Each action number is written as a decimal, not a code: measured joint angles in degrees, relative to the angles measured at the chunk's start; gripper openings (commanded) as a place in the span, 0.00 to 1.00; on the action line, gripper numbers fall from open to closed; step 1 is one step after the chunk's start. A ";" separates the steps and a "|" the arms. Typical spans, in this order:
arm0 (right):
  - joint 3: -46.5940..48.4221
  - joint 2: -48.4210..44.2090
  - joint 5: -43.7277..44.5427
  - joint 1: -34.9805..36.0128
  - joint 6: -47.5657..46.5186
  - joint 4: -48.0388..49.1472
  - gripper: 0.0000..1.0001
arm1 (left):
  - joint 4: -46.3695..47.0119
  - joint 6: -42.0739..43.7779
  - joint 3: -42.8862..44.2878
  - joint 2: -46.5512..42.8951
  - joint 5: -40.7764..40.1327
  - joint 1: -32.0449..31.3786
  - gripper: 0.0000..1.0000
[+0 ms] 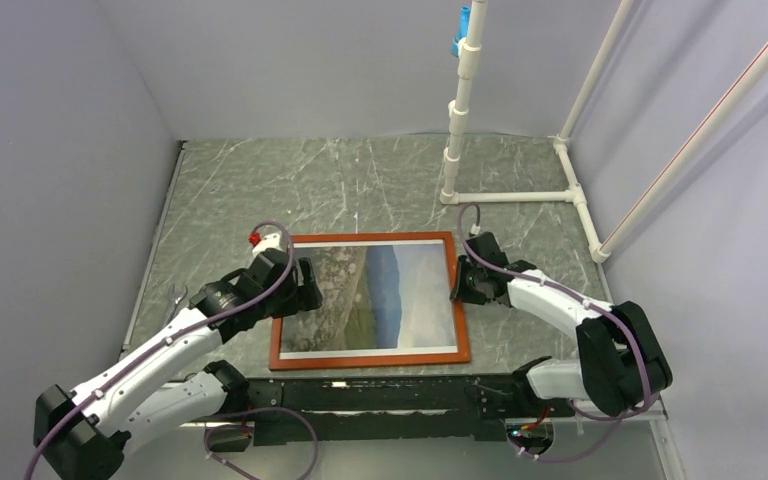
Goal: Put the photo into the frame
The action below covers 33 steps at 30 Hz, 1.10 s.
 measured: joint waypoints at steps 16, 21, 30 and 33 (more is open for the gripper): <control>-3.74 -6.05 -10.97 -7.23 -1.68 -0.17 0.90 | 3.56 -0.04 -12.74 6.95 7.26 16.94 0.99; -5.33 -7.32 -14.16 -7.19 -0.74 1.20 0.90 | 10.08 0.11 -14.88 7.58 11.63 17.00 0.93; 5.01 5.57 -9.44 -3.37 -3.23 0.04 0.90 | 14.62 0.07 -17.64 4.02 8.55 9.90 0.89; 10.25 11.04 -6.19 -2.45 -4.90 -1.40 0.91 | 13.53 -1.07 -17.79 3.39 5.95 4.55 0.89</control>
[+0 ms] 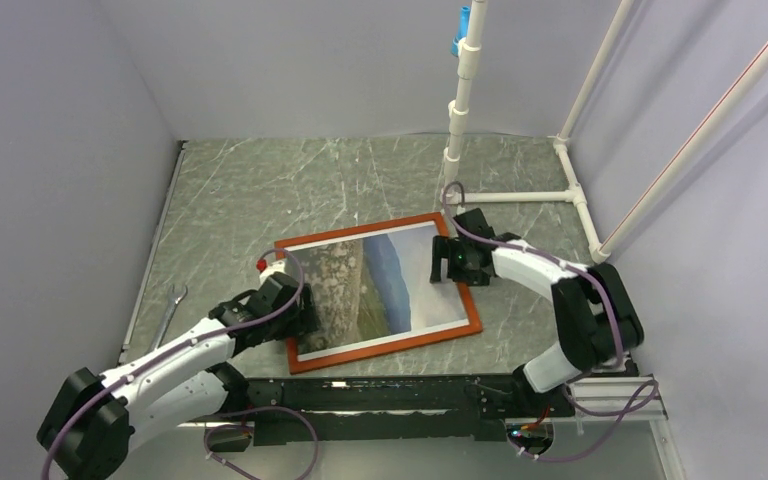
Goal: Put the photo into the frame
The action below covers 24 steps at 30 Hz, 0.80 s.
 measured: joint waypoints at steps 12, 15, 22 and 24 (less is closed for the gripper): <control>14.64 13.81 11.26 3.15 -4.48 -0.24 1.00 | -3.48 -10.99 2.91 6.64 -13.11 -24.20 0.99; 14.69 13.35 14.38 4.33 -4.13 -0.33 1.00 | -4.55 -12.57 4.81 10.45 -15.06 -27.15 0.99; 13.42 5.55 14.99 5.77 -0.98 -5.97 1.00 | -3.23 -16.41 5.97 10.97 -12.57 -28.76 0.99; 12.33 0.70 14.60 5.57 0.22 -7.45 1.00 | -2.93 -17.84 6.01 10.03 -10.19 -29.29 0.99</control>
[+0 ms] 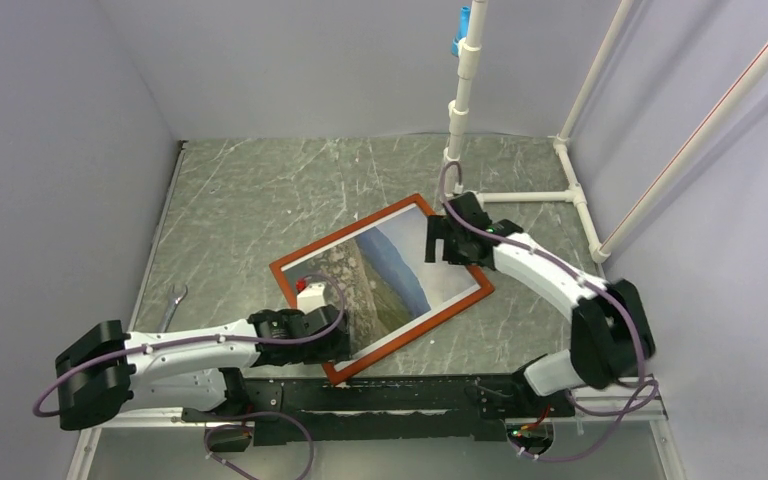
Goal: Put the photo into the frame
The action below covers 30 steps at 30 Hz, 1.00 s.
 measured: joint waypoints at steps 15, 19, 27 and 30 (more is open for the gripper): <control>-21.42 -29.81 -10.25 2.75 16.85 -6.23 0.98 | -24.46 -0.13 22.32 -13.73 -4.85 4.87 0.99; -22.14 -26.62 -10.93 7.69 21.16 -5.62 0.93 | -23.65 4.79 31.10 -13.90 -5.03 10.12 0.99; -21.66 -13.07 -11.39 13.97 27.34 0.07 0.77 | -18.64 12.70 37.18 -9.14 2.29 16.28 0.99; -19.37 -9.40 -10.69 14.53 28.09 1.70 0.58 | -16.35 13.18 34.49 -9.40 5.03 16.35 0.99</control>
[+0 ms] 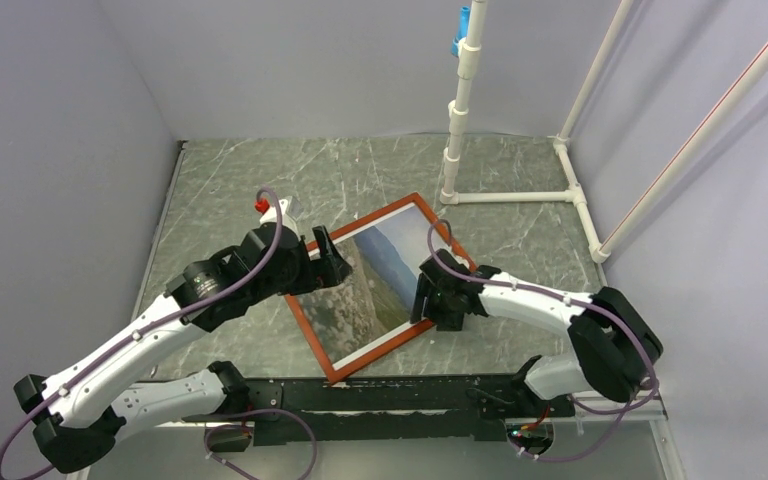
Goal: Put the photo into the frame
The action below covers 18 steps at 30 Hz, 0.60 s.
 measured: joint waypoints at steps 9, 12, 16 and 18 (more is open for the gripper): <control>7.52 8.81 4.76 1.84 3.19 0.46 0.17 | 2.12 0.55 -3.80 -0.81 3.06 0.04 0.99; 7.78 8.81 7.56 3.34 3.15 0.85 0.06 | 2.12 0.85 -3.91 -1.11 3.02 0.04 0.99; 7.87 8.15 9.90 4.63 2.54 0.33 0.00 | 1.86 1.27 -3.91 -1.31 2.58 0.11 0.99; 7.87 7.58 10.88 4.81 1.44 -0.55 0.00 | 1.57 1.38 -3.93 -1.33 2.36 0.31 1.00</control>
